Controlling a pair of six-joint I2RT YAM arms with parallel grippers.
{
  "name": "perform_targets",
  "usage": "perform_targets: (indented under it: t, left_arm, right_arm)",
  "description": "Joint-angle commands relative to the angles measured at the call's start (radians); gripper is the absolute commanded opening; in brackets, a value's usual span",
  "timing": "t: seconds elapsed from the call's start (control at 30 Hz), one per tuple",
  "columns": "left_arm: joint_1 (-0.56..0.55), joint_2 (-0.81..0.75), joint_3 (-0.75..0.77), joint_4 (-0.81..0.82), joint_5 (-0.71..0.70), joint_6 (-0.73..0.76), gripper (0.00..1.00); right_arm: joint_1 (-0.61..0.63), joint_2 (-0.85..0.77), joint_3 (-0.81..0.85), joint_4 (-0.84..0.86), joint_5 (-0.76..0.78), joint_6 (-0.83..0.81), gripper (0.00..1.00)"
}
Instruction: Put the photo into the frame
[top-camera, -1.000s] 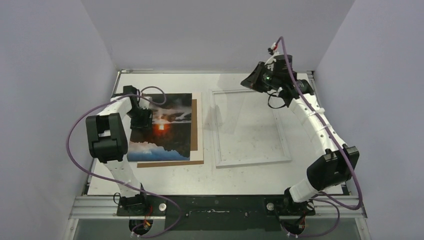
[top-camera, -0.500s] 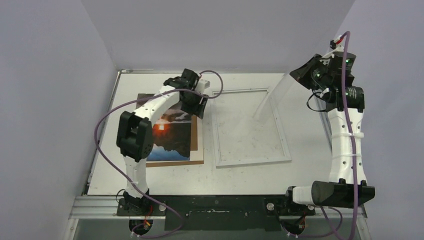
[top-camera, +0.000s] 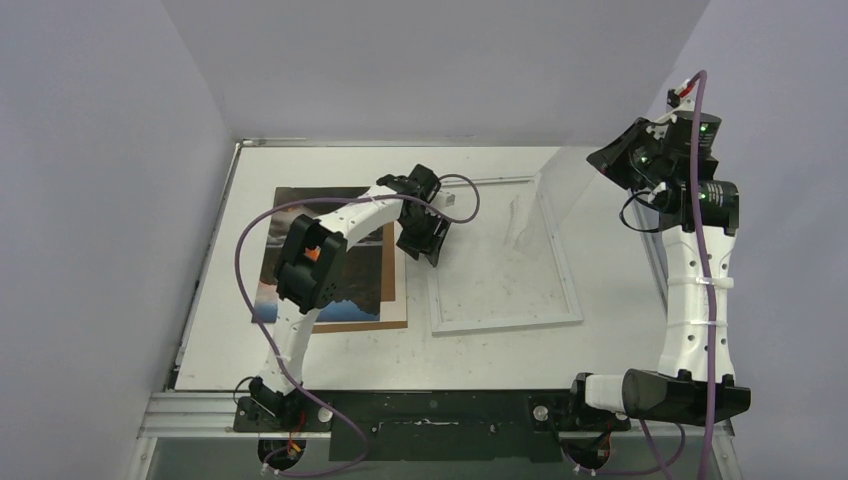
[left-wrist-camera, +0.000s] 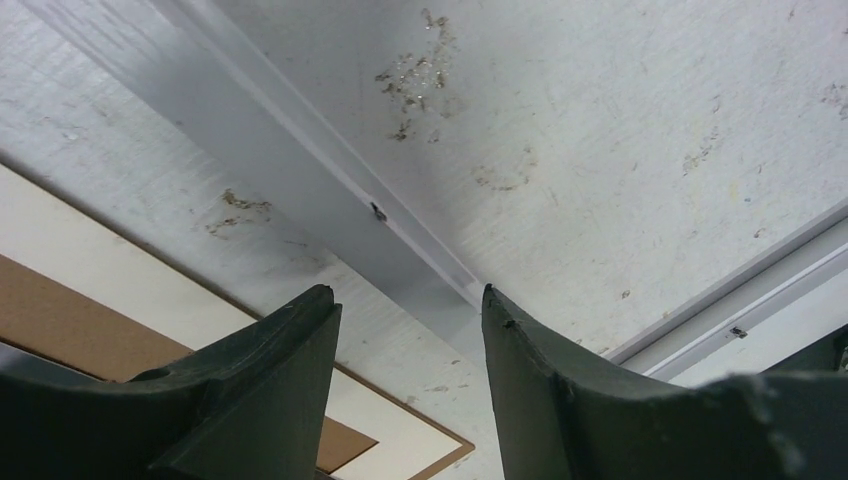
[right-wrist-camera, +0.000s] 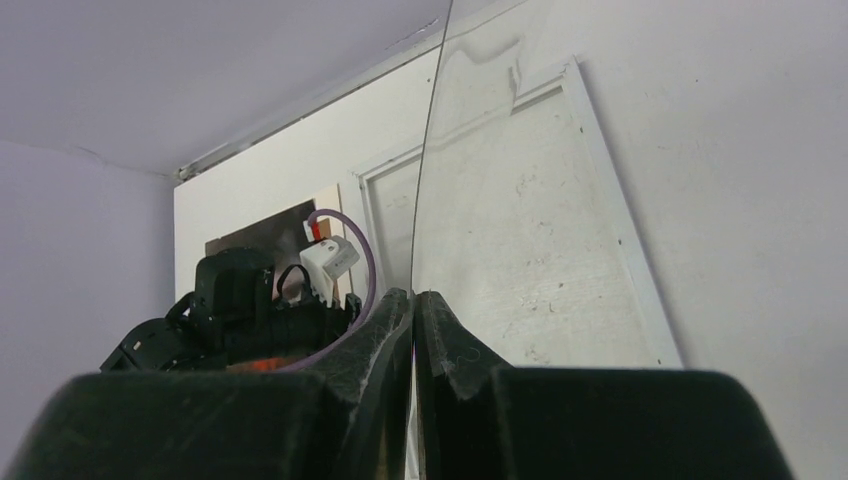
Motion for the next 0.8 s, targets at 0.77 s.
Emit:
perform_targets:
  t: [0.77]
  left_arm:
    - [-0.044, -0.002, -0.051, 0.055, -0.046, 0.045, 0.43]
  right_arm:
    - [-0.008, -0.05, -0.036, 0.061, -0.054, 0.023, 0.05]
